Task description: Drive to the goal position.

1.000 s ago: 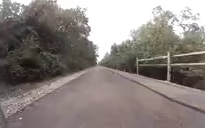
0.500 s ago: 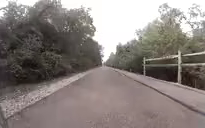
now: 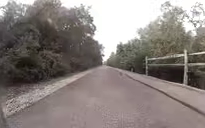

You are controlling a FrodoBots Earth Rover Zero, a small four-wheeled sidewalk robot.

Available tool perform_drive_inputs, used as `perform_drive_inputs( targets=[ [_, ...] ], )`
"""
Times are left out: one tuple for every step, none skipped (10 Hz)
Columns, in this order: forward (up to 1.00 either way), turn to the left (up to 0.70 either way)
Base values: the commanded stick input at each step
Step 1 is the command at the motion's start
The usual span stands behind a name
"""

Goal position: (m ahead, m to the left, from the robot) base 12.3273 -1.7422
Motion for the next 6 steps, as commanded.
perform_drive_inputs(
  targets=[
    [0.7, 0.0],
    [0.7, 0.0],
    [0.7, 0.0],
    [0.7, 0.0],
    [0.7, 0.0],
    [0.7, 0.0]
  ],
)
